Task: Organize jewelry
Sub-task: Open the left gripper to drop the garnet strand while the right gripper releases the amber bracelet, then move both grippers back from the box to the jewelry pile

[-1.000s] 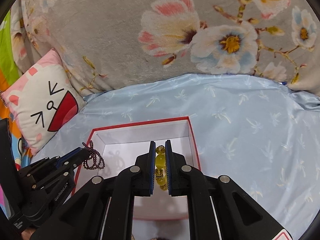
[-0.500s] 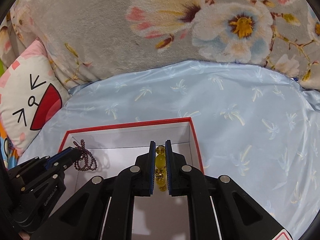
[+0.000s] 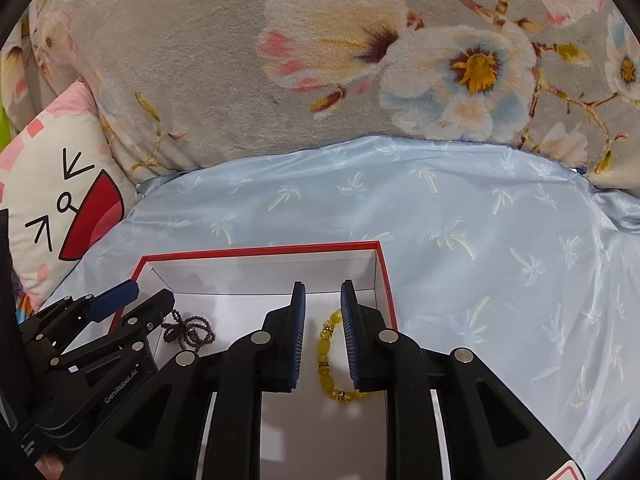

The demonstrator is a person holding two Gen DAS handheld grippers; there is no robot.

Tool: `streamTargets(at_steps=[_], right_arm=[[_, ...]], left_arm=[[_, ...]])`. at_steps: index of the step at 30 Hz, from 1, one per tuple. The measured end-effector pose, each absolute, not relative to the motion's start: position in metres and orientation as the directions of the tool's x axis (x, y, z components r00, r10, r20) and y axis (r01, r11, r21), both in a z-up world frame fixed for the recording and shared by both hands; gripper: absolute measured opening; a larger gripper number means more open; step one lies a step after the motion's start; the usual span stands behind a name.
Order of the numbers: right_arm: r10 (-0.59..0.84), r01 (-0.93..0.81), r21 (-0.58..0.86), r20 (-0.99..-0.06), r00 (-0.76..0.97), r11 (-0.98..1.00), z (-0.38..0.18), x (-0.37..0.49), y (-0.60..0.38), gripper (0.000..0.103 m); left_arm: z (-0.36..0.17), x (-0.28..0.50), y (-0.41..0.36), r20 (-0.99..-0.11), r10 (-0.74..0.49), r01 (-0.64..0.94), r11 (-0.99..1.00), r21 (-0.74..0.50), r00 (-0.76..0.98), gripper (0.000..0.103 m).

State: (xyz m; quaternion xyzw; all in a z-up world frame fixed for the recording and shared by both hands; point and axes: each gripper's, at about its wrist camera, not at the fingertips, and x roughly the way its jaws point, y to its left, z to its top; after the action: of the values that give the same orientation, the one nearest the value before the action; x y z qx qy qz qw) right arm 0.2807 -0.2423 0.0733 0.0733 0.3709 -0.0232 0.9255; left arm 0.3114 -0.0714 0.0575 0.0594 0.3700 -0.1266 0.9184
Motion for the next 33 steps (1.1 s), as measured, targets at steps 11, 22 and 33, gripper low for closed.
streamTargets(at_steps=[11,22,33], right_arm=[[-0.008,0.117,0.122,-0.657,0.754,0.986,0.094,0.226,-0.248,0.026],[-0.016,0.121,0.106,-0.683,0.731,0.987,0.085,0.155,-0.241,0.026],[0.015,0.102,0.120,-0.717,0.697,0.987,0.067,0.098,-0.222,0.031]], left_arm=[[0.088,0.269,-0.057,-0.655,-0.231,0.288,0.957,-0.022,0.719,0.046],[0.089,0.208,-0.031,-0.661,-0.235,0.276,0.960,-0.045,0.712,0.046],[0.075,0.158,-0.002,-0.674,-0.226,0.243,0.967,-0.072,0.703,0.055]])
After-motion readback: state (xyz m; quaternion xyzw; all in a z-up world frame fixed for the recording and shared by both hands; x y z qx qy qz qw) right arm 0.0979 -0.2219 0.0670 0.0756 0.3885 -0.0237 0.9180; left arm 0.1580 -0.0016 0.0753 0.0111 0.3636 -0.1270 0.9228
